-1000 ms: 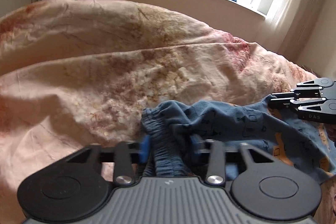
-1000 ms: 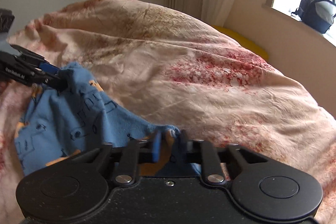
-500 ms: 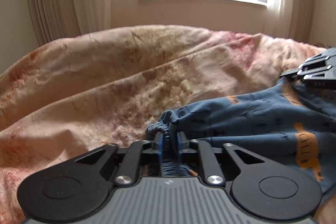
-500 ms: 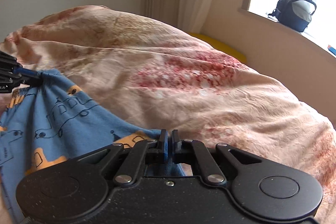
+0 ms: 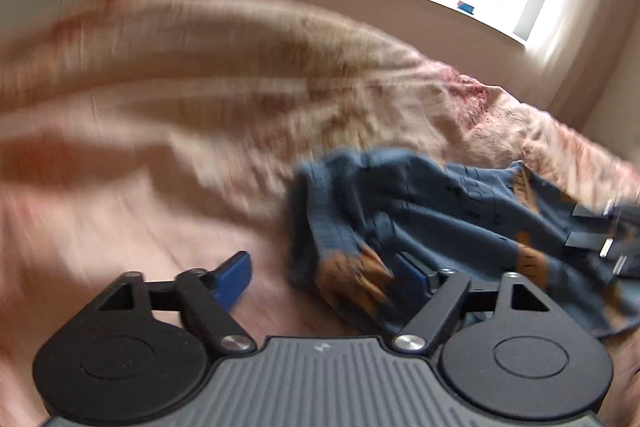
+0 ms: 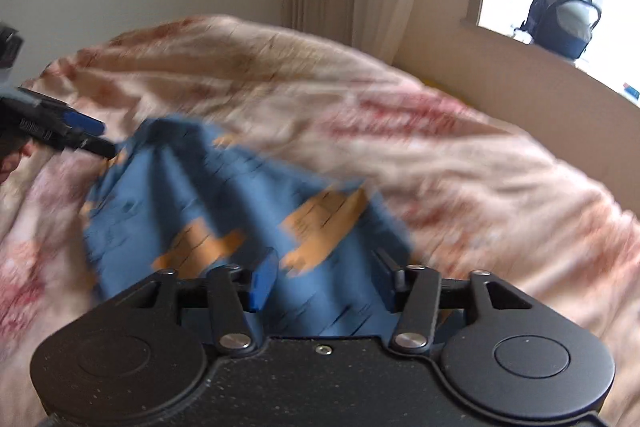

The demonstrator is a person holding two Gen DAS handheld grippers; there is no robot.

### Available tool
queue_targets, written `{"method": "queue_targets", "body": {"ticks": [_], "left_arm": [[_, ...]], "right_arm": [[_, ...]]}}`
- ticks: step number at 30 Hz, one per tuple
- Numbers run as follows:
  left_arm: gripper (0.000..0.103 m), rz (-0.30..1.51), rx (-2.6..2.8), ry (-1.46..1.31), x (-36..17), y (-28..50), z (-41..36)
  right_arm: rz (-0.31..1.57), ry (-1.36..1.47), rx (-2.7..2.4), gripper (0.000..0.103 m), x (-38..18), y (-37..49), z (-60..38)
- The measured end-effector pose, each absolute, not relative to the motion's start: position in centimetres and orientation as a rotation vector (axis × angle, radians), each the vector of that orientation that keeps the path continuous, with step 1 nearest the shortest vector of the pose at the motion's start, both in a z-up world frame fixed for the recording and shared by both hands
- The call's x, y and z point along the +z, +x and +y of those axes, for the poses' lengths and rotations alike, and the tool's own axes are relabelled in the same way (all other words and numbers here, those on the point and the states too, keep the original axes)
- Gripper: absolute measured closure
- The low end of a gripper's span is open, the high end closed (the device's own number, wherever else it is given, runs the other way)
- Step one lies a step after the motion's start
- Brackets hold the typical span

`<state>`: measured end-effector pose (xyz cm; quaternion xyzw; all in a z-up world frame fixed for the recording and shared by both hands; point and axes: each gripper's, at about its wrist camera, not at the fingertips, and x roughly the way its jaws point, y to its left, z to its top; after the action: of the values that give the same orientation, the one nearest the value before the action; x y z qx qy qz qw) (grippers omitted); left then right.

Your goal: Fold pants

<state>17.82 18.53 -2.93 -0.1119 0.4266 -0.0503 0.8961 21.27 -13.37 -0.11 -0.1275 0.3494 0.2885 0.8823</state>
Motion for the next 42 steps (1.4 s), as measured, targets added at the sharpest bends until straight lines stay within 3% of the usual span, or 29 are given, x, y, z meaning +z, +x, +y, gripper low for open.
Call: {"method": "queue_targets", "body": {"ticks": [4,6,8,9,14,17,19,21,22,23,24,25,26,27,28,29,30,31,35,37,42], "left_arm": [[0.032,0.909,-0.043,-0.39,-4.7,17.9,18.9],[0.063,0.906,-0.067,-0.43,-4.9,17.8,18.7],[0.078,0.915,-0.065,-0.473,-4.9,17.7,18.8],[0.09,0.913,-0.05,-0.49,-4.7,17.5,18.8],[0.094,0.78,0.009,-0.353,-1.1,15.2,17.1],[0.095,0.798,0.042,-0.214,-1.0,15.1,15.4],[0.095,0.855,0.066,-0.241,-2.4,15.6,16.0],[0.095,0.882,0.075,-0.316,-3.2,15.6,17.3],[0.095,0.88,0.075,-0.317,-3.2,15.4,17.6],[0.095,0.873,0.068,-0.301,-3.1,15.1,17.6],[0.095,0.87,0.049,-0.279,-3.0,14.9,17.4],[0.095,0.87,0.016,-0.253,-2.9,14.7,17.2],[0.091,0.865,0.004,-0.221,-2.7,14.5,17.0],[0.081,0.854,0.012,-0.192,-2.4,14.4,16.8],[0.077,0.844,0.03,-0.171,-2.1,14.2,16.5],[0.057,0.833,0.064,-0.156,-1.7,14.0,16.2],[0.03,0.819,0.092,-0.148,-1.4,13.8,16.0],[0.024,0.799,0.114,-0.144,-1.2,13.6,15.7],[0.019,0.776,0.179,-0.011,-0.3,13.5,13.4],[0.011,0.729,0.16,0.039,0.4,13.3,11.6],[0.0,0.665,-0.031,0.053,1.5,15.8,5.2]], "right_arm": [[0.758,-0.207,0.565,0.046,-1.8,20.4,-13.7],[0.761,-0.167,0.552,0.046,-1.6,20.5,-14.0],[0.755,-0.162,0.55,0.046,-1.3,20.6,-14.0],[0.746,-0.168,0.553,0.046,-1.1,20.6,-13.9],[0.658,-0.185,0.575,0.046,0.5,22.0,-12.8],[0.694,-0.16,0.624,0.054,-0.1,24.6,-11.2],[0.772,-0.202,0.607,0.066,-2.0,26.9,-10.1],[0.746,-0.246,0.594,0.067,-2.5,27.7,-10.5],[0.73,-0.271,0.527,0.088,-2.3,28.0,-11.0],[0.722,-0.275,0.474,0.101,-2.0,28.2,-11.8],[0.726,-0.238,0.457,0.103,-1.5,28.2,-12.9],[0.734,-0.189,0.455,0.096,-1.0,27.9,-13.9],[0.735,-0.158,0.465,0.09,-0.3,27.1,-14.5],[0.731,-0.151,0.491,0.073,0.1,25.8,-14.7],[0.729,-0.159,0.524,0.063,0.3,24.5,-14.6],[0.733,-0.169,0.556,0.062,0.3,23.1,-14.3],[0.752,-0.179,0.585,0.063,0.1,22.0,-13.9],[0.784,-0.195,0.602,0.06,-0.5,21.0,-13.7],[0.872,-0.139,0.541,0.05,-1.4,17.8,-15.3],[0.925,-0.103,0.56,0.037,-0.7,16.2,-16.2],[0.797,-0.113,0.437,0.03,1.3,14.2,-17.8]]}}
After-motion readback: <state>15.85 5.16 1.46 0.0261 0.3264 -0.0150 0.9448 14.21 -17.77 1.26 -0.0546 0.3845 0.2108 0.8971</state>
